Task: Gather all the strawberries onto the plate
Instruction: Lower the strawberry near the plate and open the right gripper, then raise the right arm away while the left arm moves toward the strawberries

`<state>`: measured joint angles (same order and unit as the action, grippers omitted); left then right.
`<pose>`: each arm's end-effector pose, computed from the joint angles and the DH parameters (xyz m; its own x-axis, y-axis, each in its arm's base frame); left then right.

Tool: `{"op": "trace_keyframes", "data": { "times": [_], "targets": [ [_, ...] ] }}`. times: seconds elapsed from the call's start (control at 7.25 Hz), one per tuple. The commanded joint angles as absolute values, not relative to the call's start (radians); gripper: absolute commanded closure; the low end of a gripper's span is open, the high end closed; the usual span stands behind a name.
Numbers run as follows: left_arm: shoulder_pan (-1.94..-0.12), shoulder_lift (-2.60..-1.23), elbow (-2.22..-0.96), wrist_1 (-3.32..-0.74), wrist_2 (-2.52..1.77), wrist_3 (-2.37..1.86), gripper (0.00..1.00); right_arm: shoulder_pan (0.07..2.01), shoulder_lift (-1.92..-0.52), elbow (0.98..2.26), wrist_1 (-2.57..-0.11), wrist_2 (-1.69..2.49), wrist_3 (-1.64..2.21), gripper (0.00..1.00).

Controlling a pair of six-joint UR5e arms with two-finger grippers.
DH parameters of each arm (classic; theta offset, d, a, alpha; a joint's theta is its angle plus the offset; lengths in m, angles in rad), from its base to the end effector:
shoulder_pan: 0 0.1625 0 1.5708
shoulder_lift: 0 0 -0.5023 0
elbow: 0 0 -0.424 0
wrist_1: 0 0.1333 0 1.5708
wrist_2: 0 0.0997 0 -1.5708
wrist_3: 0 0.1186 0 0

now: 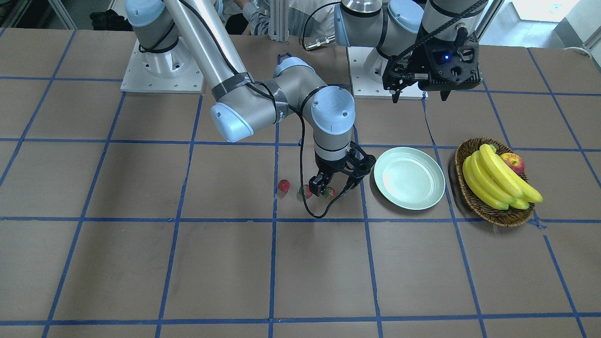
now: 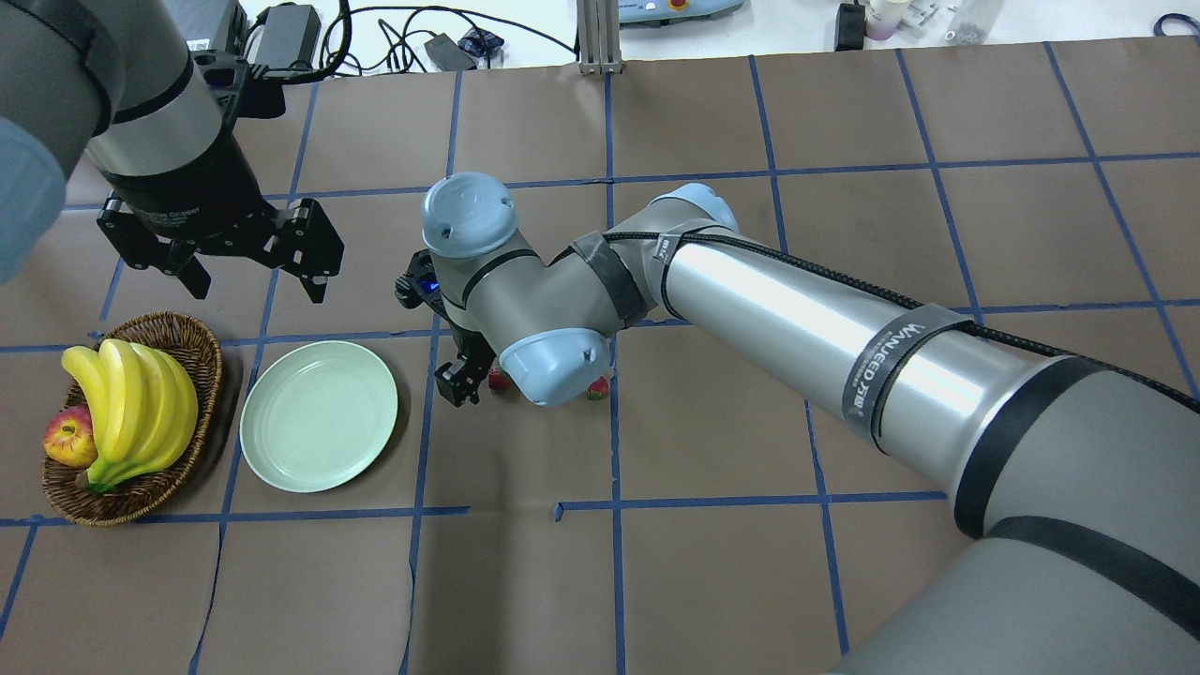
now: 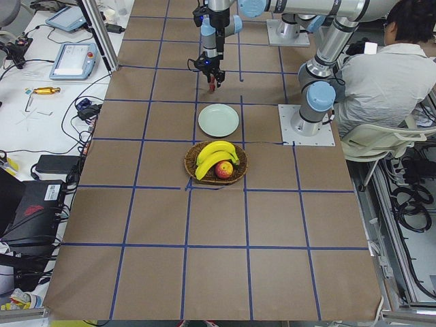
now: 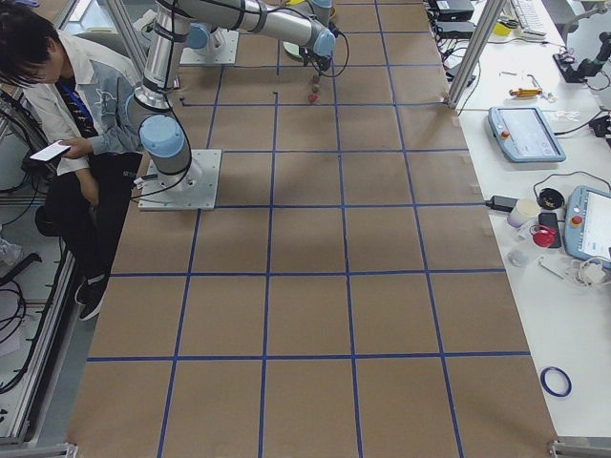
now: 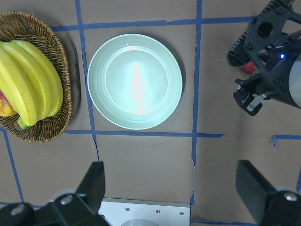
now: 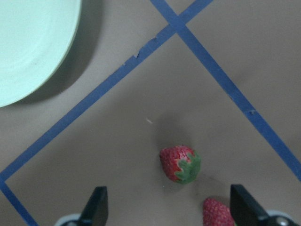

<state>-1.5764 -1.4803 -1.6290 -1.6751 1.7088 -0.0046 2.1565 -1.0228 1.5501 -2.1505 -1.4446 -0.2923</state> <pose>-0.1196 -0.4687 0.5521 -0.9904 0.0109 -0.1375 0.0010 0.9975 0.0713 0.5292 -0.5296 0.2656 -0.6291 -0.7702 -0.1053 -0.7658 0.6373 -0.0864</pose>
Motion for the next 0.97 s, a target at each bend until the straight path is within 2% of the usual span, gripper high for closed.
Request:
{"op": "trace_keyframes", "data": {
  "times": [0.0,0.41,0.55,0.83],
  "targets": [
    [-1.575,-1.480,-1.628,-1.675,1.709,-0.005,0.00,2.100,-1.116,1.540,-2.024,-1.453,-0.292,0.00],
    [-1.583,-1.485,-1.638,-1.674,1.703,-0.011,0.00,1.831,-1.296,1.539,-1.722,-1.460,-0.381,0.00],
    [-1.585,-1.491,-1.640,-1.671,1.694,-0.020,0.00,1.742,-1.346,1.543,-1.689,-1.545,-0.390,0.00],
    [-1.592,-1.509,-1.640,-1.663,1.694,-0.026,0.00,1.550,-1.359,1.548,-1.640,-1.658,-0.390,0.00]
  ]
}}
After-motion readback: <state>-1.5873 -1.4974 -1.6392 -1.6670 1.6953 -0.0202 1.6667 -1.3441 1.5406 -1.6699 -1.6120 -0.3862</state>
